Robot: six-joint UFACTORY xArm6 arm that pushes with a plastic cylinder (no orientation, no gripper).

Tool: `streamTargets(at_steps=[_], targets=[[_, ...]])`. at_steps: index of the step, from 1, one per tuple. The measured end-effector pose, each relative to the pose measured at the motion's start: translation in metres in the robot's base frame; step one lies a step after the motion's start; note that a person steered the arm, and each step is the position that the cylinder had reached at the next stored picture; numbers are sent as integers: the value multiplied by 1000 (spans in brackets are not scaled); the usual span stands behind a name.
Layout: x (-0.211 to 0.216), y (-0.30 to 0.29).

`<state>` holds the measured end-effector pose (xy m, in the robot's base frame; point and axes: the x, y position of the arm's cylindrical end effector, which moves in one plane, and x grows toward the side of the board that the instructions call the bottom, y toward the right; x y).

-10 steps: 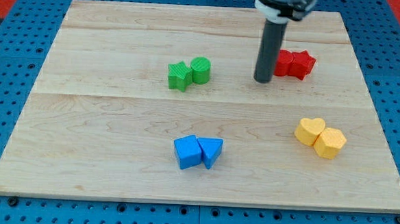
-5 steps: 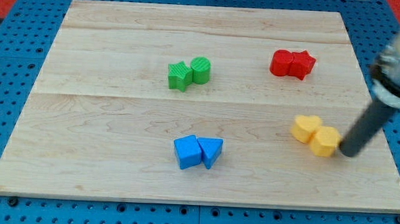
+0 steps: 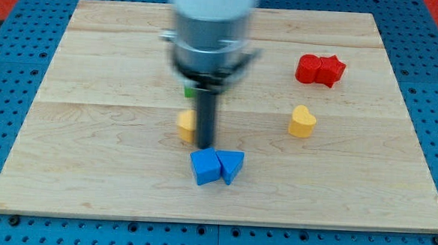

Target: Separate the yellow hexagon from the yellow star

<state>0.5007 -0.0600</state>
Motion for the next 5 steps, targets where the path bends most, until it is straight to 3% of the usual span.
streamTargets(at_steps=[1, 2, 4, 5], targets=[[-30, -32], [-37, 2], [-54, -113], [-51, -83]])
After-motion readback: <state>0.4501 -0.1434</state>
